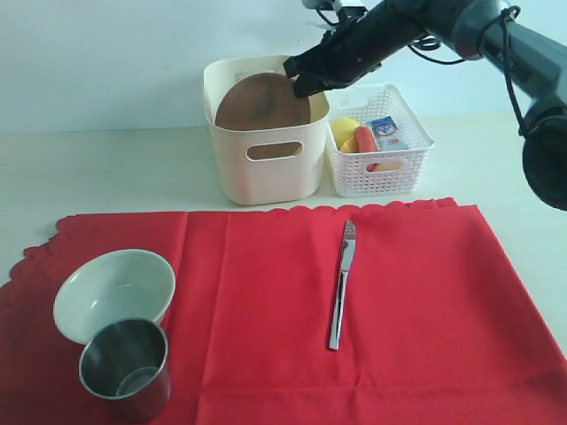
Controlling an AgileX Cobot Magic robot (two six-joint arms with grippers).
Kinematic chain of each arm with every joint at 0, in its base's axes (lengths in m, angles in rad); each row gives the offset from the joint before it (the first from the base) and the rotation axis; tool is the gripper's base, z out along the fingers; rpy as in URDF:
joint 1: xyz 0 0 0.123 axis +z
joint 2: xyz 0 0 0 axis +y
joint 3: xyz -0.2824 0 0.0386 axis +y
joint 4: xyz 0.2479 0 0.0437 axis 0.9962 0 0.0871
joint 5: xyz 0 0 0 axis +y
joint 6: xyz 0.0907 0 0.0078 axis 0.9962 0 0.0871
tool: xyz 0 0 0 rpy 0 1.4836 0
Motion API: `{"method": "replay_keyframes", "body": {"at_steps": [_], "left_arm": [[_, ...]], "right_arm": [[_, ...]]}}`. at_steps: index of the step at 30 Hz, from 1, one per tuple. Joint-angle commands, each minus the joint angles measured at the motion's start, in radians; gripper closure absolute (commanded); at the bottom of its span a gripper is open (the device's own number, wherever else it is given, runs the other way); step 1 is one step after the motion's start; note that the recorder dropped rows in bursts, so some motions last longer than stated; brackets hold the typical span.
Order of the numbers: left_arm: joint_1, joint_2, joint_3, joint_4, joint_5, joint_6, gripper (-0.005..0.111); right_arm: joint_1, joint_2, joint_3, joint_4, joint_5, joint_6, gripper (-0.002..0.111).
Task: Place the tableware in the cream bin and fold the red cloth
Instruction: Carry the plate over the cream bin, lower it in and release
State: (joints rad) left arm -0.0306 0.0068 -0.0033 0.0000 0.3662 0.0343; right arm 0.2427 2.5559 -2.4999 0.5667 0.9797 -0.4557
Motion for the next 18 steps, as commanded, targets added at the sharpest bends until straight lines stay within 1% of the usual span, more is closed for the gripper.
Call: {"method": "replay_keyframes", "body": {"at_steps": [1,4,6,11,13,15,18], "left_arm": [[0.0,-0.007,0.003,-0.011,-0.008,0.0,0.107],[0.0,-0.007,0.003,-0.011,-0.008,0.0,0.107],[0.0,-0.007,0.003,-0.011,-0.008,0.0,0.107],[0.0,-0.007,0.003,-0.011,-0.008,0.0,0.107],[0.0,-0.007,0.003,-0.011,-0.008,0.0,0.107],[0.0,-0.007,0.003,-0.011,-0.008,0.0,0.107],[0.0,-0.007,0.003,-0.011,-0.008,0.0,0.107]], "right_arm": [[0.002,0.006,-0.011,0.008,0.001,-0.003,0.108],[0.002,0.006,-0.011,0.008,0.001,-0.003,0.105],[0.002,0.006,-0.011,0.008,0.001,-0.003,0.1],[0.002,0.006,-0.011,0.006,0.005,-0.003,0.08],[0.002,0.006,-0.011,0.004,0.007,-0.003,0.074],[0.002,0.002,-0.011,0.004,0.007,-0.003,0.071],[0.002,-0.019,-0.011,-0.024,0.007,0.017,0.07]]}}
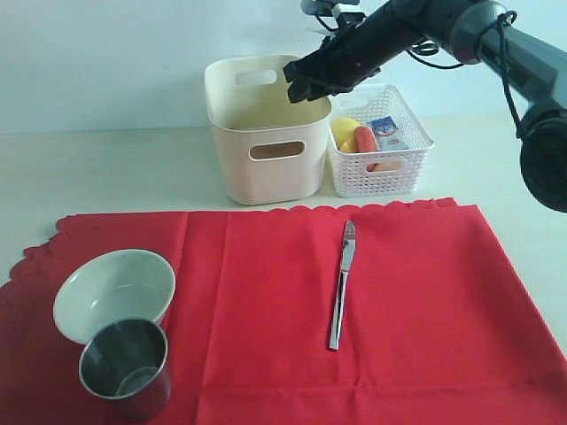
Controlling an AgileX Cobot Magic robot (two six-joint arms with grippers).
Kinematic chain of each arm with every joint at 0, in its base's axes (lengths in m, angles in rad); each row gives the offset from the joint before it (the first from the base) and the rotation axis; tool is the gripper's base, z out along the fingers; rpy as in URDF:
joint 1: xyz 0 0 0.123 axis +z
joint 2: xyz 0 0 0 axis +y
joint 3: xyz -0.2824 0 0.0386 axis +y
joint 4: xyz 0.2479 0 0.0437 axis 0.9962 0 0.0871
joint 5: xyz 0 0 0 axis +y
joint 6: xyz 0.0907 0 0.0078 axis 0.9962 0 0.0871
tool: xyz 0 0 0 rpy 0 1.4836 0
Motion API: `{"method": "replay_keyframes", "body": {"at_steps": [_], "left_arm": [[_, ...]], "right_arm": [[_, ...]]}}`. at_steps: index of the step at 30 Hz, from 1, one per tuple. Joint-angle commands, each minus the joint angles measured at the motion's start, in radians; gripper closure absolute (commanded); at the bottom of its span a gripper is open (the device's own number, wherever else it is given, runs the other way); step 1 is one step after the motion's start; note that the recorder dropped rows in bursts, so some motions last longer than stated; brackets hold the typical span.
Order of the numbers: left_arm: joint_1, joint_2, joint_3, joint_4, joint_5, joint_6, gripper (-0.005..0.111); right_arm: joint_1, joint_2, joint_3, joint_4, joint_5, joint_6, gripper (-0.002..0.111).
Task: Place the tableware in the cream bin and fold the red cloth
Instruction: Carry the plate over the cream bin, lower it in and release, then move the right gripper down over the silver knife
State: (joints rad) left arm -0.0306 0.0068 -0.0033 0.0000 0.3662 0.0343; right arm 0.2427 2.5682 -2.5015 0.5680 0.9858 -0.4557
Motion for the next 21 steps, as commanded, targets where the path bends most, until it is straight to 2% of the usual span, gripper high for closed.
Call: {"method": "replay_keyframes", "body": {"at_steps": [1,13,15,21], "left_arm": [[0.0,-0.007,0.003,-0.011,-0.008,0.0,0.107],[0.0,-0.007,0.003,-0.011,-0.008,0.0,0.107],[0.0,-0.007,0.003,-0.011,-0.008,0.0,0.107],[0.0,-0.007,0.003,-0.011,-0.008,0.0,0.107]], "right_arm": [[0.002,-0.038,-0.009,-0.039,0.005,0.034,0.07],[0.002,-0.157,-0.009,-0.081,0.15,0.099,0.072],[0.002,-0.169,-0.009,-0.075,0.188,0.117,0.077],[0.002,-0.181,-0.009,-0.043,0.235,0.128,0.108]]}}
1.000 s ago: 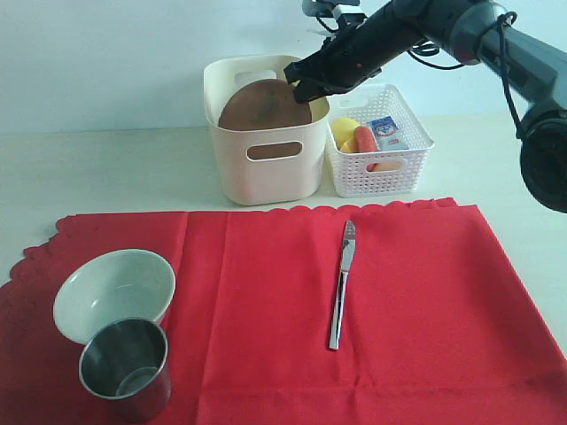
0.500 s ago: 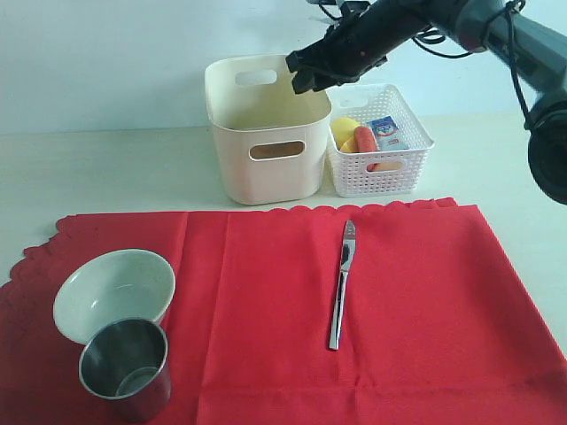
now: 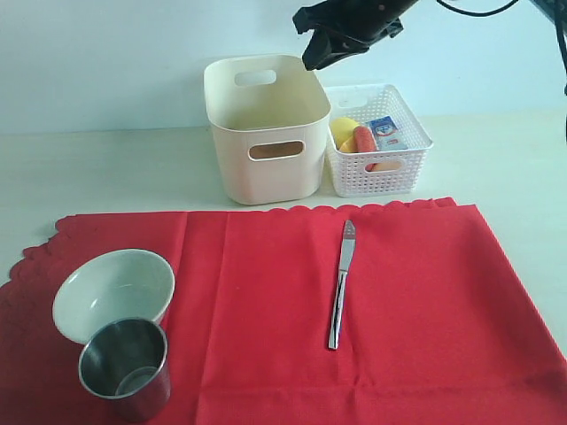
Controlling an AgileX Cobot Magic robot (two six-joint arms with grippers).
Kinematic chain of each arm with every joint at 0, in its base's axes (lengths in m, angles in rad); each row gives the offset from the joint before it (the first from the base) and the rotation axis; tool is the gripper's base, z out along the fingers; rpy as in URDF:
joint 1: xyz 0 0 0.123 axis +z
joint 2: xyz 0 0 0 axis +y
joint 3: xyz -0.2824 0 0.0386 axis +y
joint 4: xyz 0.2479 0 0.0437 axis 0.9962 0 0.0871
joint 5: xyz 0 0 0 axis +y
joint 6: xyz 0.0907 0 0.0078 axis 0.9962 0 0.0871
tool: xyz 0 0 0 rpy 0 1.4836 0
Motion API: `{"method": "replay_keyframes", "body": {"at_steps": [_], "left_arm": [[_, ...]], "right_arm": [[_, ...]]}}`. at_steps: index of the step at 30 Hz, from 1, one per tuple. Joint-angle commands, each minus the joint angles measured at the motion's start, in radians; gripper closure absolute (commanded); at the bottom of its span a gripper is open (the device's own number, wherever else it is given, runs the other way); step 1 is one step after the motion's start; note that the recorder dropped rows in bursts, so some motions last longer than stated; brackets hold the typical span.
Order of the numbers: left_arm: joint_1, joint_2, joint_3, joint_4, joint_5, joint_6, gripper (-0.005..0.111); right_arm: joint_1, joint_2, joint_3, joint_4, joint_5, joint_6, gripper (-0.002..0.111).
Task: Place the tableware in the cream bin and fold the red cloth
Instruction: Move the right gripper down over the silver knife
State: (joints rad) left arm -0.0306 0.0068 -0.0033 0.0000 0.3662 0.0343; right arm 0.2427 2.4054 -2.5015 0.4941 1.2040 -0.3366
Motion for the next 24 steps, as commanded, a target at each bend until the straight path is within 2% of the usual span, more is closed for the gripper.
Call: {"method": "replay_keyframes", "body": {"at_steps": [1,6,13,16,24], "left_arm": [[0.0,-0.007,0.003,-0.011,-0.008,0.0,0.107],[0.0,-0.007,0.003,-0.011,-0.008,0.0,0.107],[0.0,-0.007,0.003,-0.011,-0.008,0.0,0.107],[0.0,-0.007,0.003,-0.011,-0.008,0.0,0.107],[0.0,-0.007,0.003,-0.011,-0.008,0.0,0.107]], "right_arm": [[0.002,-0.018,-0.006,0.047,0.017,0.017,0.108],[0.064,-0.067,0.062,0.09,0.017,-0.008,0.108],[0.235,-0.144,0.138,-0.124,0.017,0.028,0.108],[0.275,-0.242,0.287,-0.186,0.016,0.053,0.108],[0.281,-0.523,0.8,-0.199,-0.309,0.055,0.108]]}}
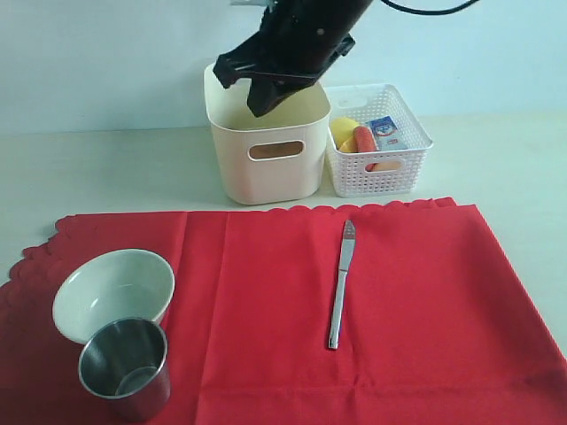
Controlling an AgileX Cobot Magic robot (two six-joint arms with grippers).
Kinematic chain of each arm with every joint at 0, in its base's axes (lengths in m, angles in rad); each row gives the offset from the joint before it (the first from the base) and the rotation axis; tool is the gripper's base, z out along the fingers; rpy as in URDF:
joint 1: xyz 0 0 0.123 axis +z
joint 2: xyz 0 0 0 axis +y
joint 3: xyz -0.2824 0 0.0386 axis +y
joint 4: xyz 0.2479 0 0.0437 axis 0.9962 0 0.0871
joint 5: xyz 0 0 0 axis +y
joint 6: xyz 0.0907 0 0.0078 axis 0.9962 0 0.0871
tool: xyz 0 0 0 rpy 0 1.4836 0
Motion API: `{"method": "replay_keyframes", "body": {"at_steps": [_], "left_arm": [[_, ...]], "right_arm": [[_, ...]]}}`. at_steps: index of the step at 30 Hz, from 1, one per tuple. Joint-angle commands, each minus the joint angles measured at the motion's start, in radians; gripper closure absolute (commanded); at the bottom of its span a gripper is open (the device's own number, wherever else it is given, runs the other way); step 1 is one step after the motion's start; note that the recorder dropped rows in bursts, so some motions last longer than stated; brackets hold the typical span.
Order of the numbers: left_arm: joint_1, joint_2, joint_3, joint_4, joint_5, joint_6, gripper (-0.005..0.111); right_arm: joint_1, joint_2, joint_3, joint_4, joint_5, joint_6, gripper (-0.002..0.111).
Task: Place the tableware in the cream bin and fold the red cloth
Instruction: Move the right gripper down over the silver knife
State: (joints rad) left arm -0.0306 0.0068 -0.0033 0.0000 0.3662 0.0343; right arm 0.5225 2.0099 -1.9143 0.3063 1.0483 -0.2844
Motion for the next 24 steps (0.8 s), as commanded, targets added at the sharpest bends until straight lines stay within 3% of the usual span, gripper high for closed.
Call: {"method": "replay_keyframes", "body": {"at_steps": [1,12,16,24], "left_arm": [[0.0,-0.007,0.003,-0.011,-0.008,0.0,0.107],[0.0,-0.007,0.003,-0.011,-0.008,0.0,0.107],[0.0,-0.007,0.003,-0.011,-0.008,0.0,0.107],[0.0,-0.007,0.003,-0.011,-0.008,0.0,0.107]], "right_arm": [[0.001,-0.157,0.269,-0.011,-0.194,0.0,0.108],[0.001,-0.437,0.945,0.001,-0.682,-0.038,0.108],[0.001,-0.437,1.059,0.001,-0.757,-0.044,0.108],[0.001,-0.33,1.091,0.001,-0.806,-0.044,0.108]]}}
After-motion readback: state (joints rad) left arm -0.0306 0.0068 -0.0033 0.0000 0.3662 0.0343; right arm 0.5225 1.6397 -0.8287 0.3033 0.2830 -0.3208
